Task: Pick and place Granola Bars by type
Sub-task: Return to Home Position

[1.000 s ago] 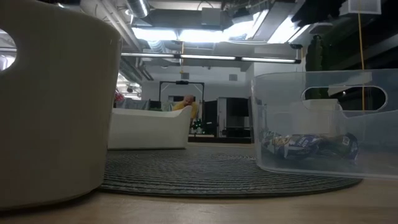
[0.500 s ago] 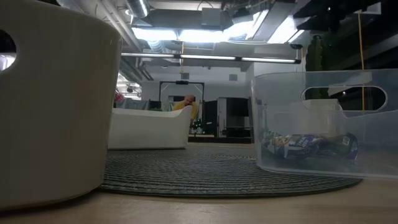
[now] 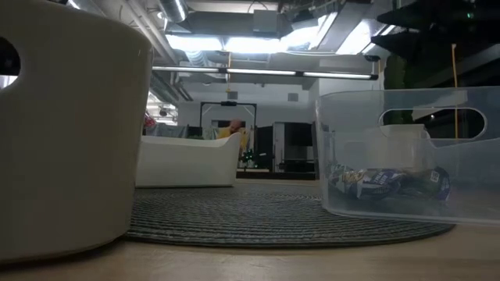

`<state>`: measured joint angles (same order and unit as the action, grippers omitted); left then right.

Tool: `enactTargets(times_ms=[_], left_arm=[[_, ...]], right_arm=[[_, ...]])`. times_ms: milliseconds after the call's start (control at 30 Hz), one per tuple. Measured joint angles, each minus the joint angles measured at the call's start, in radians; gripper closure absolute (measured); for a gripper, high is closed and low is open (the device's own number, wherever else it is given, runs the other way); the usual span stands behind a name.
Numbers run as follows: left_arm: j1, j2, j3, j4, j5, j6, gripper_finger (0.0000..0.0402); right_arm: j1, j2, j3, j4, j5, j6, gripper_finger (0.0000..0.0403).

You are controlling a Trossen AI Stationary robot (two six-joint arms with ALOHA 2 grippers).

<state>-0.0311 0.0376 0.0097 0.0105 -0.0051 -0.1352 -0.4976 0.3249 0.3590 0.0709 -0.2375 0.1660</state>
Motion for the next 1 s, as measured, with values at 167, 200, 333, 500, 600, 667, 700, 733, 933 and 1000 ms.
enactTargets(times_ms=[167, 200, 333, 500, 600, 667, 700, 733, 933, 1000], left_arm=[[0.0, 0.0, 0.0, -0.001, -0.001, 0.0, 0.0182], [0.0, 0.0, 0.0, -0.001, 0.0, 0.0, 0.0182], [0.0, 0.0, 0.0, -0.001, -0.002, 0.0, 0.0182], [0.0, 0.001, 0.001, -0.002, -0.003, 0.0, 0.0182], [0.0, 0.001, 0.001, -0.002, -0.002, 0.0, 0.0182], [0.0, 0.001, 0.001, -0.002, -0.002, 0.0, 0.0182], [0.0, 0.001, 0.001, -0.001, -0.002, 0.0, 0.0182], [0.0, 0.001, 0.001, -0.001, -0.002, 0.0, 0.0182], [0.0, 0.001, 0.0, -0.002, -0.002, 0.0, 0.0182], [0.0, 0.001, 0.0, -0.002, -0.002, 0.0, 0.0182]], right_arm=[[0.023, -0.035, -0.181, 0.266, -0.09, 0.182, 0.0123], [0.036, -0.036, -0.217, 0.306, -0.097, 0.219, 0.0123], [0.091, -0.042, -0.34, 0.343, -0.031, 0.25, 0.0123], [0.12, -0.033, -0.345, 0.036, 0.068, 0.274, 0.0123], [0.12, -0.026, -0.342, -0.045, 0.073, 0.27, 0.0123], [0.12, -0.015, -0.34, -0.036, 0.063, 0.217, 0.0123], [0.12, -0.015, -0.34, -0.04, 0.061, 0.188, 0.0123], [0.12, -0.014, -0.34, -0.043, 0.056, 0.159, 0.0123], [0.214, -0.095, -0.34, -0.066, 0.137, 0.025, 0.0123], [0.264, -0.172, -0.34, -0.076, 0.234, -0.084, 0.0123]])
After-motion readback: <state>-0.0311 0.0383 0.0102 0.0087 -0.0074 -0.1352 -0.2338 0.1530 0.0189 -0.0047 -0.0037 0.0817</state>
